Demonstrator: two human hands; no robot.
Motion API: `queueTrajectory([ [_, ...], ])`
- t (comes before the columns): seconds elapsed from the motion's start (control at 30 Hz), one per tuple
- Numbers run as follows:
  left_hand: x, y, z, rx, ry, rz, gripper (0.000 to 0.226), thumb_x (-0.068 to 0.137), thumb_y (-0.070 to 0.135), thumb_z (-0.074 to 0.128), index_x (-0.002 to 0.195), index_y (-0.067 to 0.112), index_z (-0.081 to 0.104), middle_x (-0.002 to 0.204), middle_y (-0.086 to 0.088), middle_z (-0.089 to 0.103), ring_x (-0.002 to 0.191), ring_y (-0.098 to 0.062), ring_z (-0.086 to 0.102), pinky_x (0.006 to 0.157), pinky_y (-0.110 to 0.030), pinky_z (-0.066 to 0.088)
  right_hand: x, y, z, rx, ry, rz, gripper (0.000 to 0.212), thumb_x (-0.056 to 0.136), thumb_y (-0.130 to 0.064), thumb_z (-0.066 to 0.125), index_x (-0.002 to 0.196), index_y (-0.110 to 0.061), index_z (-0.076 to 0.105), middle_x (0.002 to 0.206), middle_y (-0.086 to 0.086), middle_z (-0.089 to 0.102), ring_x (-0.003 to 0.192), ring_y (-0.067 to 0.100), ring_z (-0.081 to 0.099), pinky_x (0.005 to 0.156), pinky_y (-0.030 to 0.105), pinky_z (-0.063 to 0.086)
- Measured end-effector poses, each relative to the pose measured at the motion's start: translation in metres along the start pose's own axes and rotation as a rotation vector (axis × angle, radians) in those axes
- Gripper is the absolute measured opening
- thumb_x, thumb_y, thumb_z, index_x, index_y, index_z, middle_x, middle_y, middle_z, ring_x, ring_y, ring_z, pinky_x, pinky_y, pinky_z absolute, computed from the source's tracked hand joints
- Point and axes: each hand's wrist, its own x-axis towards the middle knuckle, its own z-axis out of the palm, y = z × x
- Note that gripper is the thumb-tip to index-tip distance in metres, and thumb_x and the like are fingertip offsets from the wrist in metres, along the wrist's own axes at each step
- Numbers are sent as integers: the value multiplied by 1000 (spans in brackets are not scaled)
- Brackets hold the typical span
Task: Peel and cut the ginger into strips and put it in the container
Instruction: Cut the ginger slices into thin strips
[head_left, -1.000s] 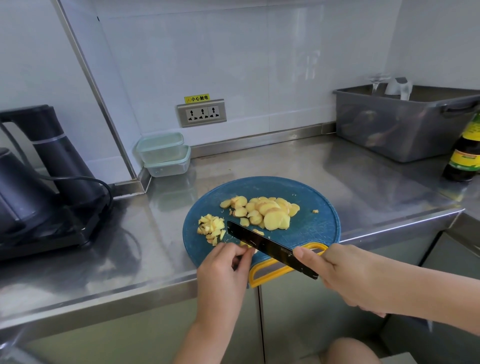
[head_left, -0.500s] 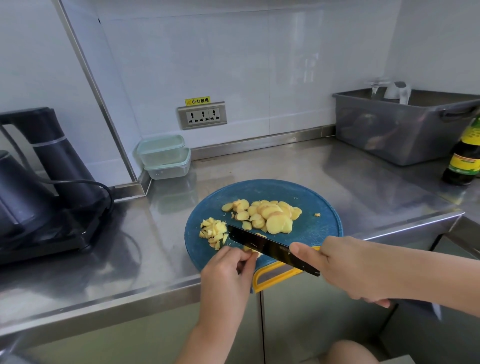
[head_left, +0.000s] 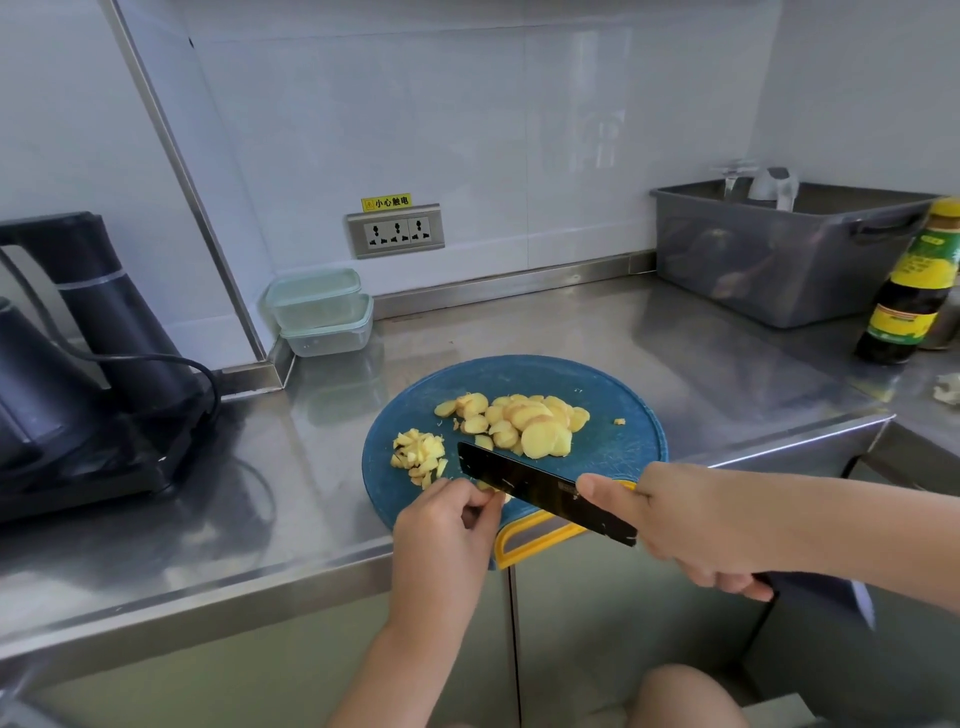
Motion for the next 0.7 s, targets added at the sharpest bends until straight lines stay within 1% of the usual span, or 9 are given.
queueTrajectory([
  [0.17, -1, 0, 2, -4, 17, 7, 18, 70, 10, 82, 62, 15, 67, 60, 12, 54, 51, -2, 49, 50, -7, 38, 1, -9, 2, 30, -8, -7, 73, 97, -60, 17, 83, 8, 40, 63, 2, 46, 52, 11, 41, 68, 30, 41],
  [0.27, -1, -1, 3, 4, 29, 13, 19, 70, 10, 82, 62, 14, 66, 59, 11, 54, 48, 1, 45, 48, -11, 40, 2, -9, 8, 72, -20, 10, 72, 97, -60, 16, 86, 7, 40, 63, 1, 45, 52, 11, 40, 57, 30, 40],
  [0.37, -2, -1, 4, 9, 39, 27, 21, 68, 9, 83, 60, 13, 64, 59, 11, 52, 48, 2, 42, 47, -14, 40, -1, -6, 15, 146, -42, 24, 73, 96, -62, 15, 90, 5, 43, 64, 2, 47, 53, 13, 42, 60, 31, 41],
  [0.43, -1, 0, 4, 11, 32, 24, 21, 69, 9, 83, 60, 13, 64, 59, 10, 53, 48, 2, 42, 48, -16, 40, 4, -14, 16, 128, -77, 67, 78, 95, -63, 13, 99, 7, 46, 64, 4, 47, 52, 14, 46, 52, 30, 40],
  [0.47, -1, 0, 4, 14, 27, 22, 20, 69, 9, 83, 61, 13, 65, 59, 10, 54, 48, 2, 43, 49, -16, 41, 7, -22, 14, 80, -135, 118, 83, 94, -65, 10, 110, 6, 49, 66, 8, 48, 56, 18, 51, 49, 30, 37],
  [0.53, -1, 2, 2, 23, 24, 11, 19, 70, 10, 82, 62, 13, 65, 59, 10, 55, 48, 1, 45, 52, -17, 43, 10, -39, 12, -37, -268, 233, 90, 91, -69, 4, 127, 0, 49, 75, 18, 55, 76, 32, 63, 49, 34, 35],
  [0.57, 0, 3, 2, 26, 24, 6, 19, 70, 10, 82, 62, 13, 65, 59, 10, 55, 48, 0, 46, 53, -18, 43, 13, -45, 11, -53, -284, 257, 93, 90, -70, 4, 125, 3, 48, 77, 21, 57, 77, 35, 63, 50, 35, 36],
  [0.63, -1, 5, 2, 26, 25, -6, 20, 71, 11, 82, 62, 14, 65, 59, 11, 54, 48, -2, 46, 50, -18, 43, 16, -41, 12, -36, -250, 229, 90, 91, -70, 6, 122, 3, 50, 67, 17, 52, 56, 29, 54, 49, 32, 40],
  [0.7, -3, 5, 1, 9, 30, -16, 20, 72, 12, 81, 61, 15, 65, 59, 13, 53, 49, -3, 48, 49, -14, 43, 17, -25, 14, 37, -205, 153, 78, 95, -65, 12, 124, -5, 52, 62, 10, 46, 45, 20, 45, 45, 28, 38],
])
